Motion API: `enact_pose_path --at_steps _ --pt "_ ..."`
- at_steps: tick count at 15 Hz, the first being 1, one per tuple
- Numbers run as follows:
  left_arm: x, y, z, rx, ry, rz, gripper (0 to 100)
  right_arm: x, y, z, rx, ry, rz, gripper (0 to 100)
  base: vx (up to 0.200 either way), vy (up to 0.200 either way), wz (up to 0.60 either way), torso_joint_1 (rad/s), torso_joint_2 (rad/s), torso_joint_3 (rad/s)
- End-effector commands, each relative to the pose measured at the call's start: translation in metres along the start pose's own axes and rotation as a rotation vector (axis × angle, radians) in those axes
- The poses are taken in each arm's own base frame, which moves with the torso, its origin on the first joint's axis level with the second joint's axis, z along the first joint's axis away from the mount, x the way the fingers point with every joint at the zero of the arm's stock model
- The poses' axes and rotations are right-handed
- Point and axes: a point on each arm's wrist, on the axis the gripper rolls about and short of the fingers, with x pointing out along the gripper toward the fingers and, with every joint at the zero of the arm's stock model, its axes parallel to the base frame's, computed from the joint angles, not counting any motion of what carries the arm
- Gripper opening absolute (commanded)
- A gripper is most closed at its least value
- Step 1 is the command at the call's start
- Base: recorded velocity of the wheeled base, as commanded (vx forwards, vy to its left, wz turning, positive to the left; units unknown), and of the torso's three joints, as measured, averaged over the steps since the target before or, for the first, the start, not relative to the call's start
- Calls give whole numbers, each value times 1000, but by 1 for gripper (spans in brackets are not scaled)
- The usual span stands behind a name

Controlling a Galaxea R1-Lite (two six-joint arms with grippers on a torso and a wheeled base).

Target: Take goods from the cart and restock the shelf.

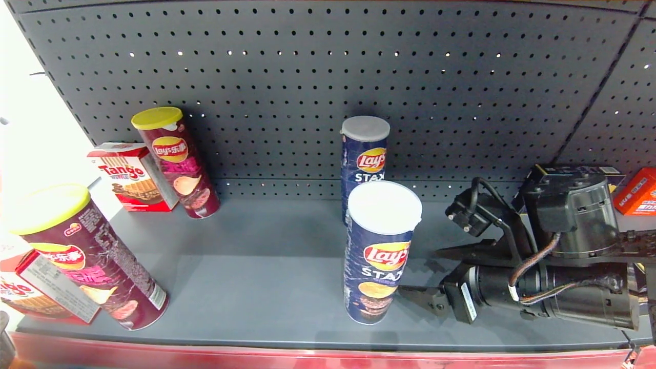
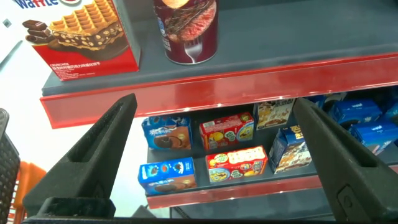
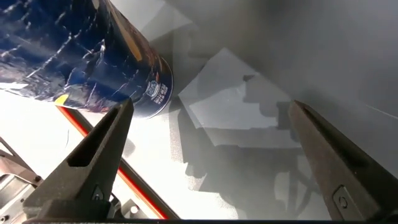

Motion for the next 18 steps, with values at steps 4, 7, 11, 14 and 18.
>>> enact_pose_path --at_steps 4,7,11,14,18 --pt "0 0 0 0 1 2 100 -2 -3 -2 6 1 -10 100 0 0 0 0 0 0" --pt "0 0 0 0 1 0 100 -1 -5 -1 9 0 -14 100 0 0 0 0 0 0" --pt "0 0 0 0 2 2 100 4 -3 2 4 -1 -7 100 0 0 0 0 0 0" --pt "0 0 0 0 1 0 100 4 -3 3 -8 -4 -9 100 0 0 0 0 0 0" --pt "0 0 0 0 2 0 100 6 -3 3 -9 3 -7 100 0 0 0 0 0 0"
